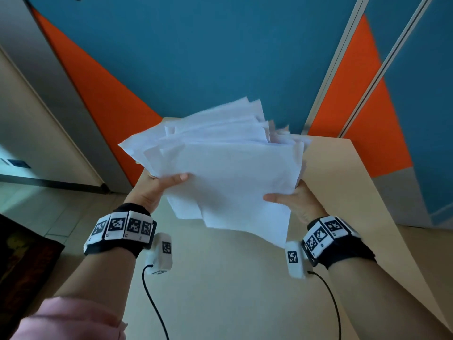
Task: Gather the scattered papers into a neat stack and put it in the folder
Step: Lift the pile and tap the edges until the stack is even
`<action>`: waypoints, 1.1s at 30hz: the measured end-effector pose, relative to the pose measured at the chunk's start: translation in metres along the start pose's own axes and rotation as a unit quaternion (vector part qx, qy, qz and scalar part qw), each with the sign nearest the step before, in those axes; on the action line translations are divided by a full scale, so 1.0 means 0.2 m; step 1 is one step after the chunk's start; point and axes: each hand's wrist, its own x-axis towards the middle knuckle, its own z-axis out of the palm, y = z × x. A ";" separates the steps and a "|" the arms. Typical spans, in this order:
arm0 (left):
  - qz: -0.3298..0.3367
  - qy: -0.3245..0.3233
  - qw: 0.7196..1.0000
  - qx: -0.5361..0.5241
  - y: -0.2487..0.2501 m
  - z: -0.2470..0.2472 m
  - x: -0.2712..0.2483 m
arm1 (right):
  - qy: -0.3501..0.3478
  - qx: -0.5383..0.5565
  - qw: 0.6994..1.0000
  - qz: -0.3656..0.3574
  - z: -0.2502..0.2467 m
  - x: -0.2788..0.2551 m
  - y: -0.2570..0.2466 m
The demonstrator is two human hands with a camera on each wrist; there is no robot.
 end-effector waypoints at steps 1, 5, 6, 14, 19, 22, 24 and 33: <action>-0.010 -0.005 1.000 0.011 -0.01 0.00 -0.01 | -0.008 -0.011 1.000 0.013 0.01 -0.01 0.03; -0.038 -0.010 0.999 0.017 -0.06 0.04 -0.02 | -0.015 -0.012 0.999 0.038 0.04 -0.03 0.15; -0.041 0.001 0.999 0.012 -0.07 0.05 -0.02 | -0.004 -0.005 0.999 0.036 0.05 -0.02 0.16; -0.094 0.129 0.987 0.028 -0.16 0.07 0.02 | 0.031 0.010 0.999 0.032 0.10 0.00 0.15; -0.074 0.222 0.972 -0.005 -0.14 0.12 0.03 | 0.063 0.015 0.998 -0.014 0.02 -0.03 0.17; -0.076 0.259 0.961 -0.061 -0.13 0.13 0.02 | 0.083 -0.016 0.996 0.012 -0.01 -0.05 0.25; -0.110 0.265 0.955 -0.080 -0.17 0.14 0.02 | 0.082 0.073 0.993 0.050 0.00 -0.06 0.30; -0.206 0.110 0.946 -0.223 -0.29 0.26 -0.10 | -0.044 0.285 0.953 0.098 0.05 -0.05 0.24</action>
